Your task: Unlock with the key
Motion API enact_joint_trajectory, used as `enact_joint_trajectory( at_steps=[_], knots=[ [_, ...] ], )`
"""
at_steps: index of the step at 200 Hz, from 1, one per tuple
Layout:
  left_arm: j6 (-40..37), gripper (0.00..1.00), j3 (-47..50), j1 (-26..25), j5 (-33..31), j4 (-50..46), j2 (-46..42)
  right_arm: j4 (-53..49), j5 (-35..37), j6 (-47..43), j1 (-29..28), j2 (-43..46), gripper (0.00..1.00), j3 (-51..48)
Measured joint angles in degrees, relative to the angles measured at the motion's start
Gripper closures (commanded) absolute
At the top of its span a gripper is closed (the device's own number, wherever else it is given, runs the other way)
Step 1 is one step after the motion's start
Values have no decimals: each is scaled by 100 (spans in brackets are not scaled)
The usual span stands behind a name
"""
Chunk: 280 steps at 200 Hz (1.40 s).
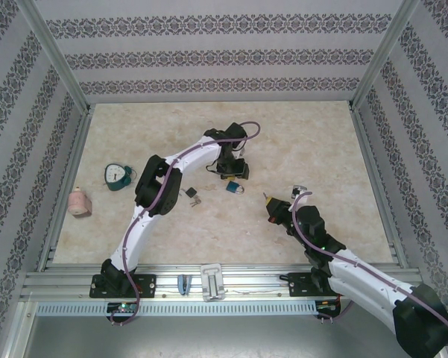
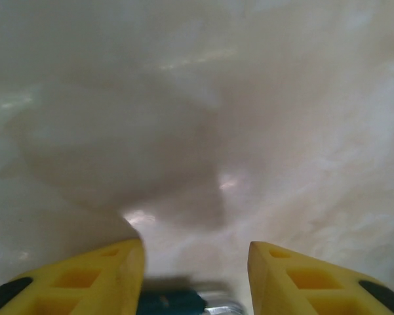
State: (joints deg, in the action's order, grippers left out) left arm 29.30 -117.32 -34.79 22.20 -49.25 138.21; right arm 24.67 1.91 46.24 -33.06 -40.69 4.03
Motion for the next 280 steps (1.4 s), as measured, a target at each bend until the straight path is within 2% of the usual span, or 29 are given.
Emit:
enact_joint_trajectory(
  at_steps=[104, 162, 211, 280],
  knots=[
    [254, 55, 2013, -116, 118, 669, -1187, 42, -2, -15, 146, -308, 100, 83],
    [1202, 53, 2450, -299, -372, 826, -1502, 85, -2, -15, 146, -264, 100, 83],
    [2061, 53, 2177, -380, -822, 645, -1484, 90, 0, -11, 146, -59, 100, 44],
    [2435, 51, 824, -597, -1480, -229, -1016, 55, 2, 28, 162, 400, 100, -208]
  ],
)
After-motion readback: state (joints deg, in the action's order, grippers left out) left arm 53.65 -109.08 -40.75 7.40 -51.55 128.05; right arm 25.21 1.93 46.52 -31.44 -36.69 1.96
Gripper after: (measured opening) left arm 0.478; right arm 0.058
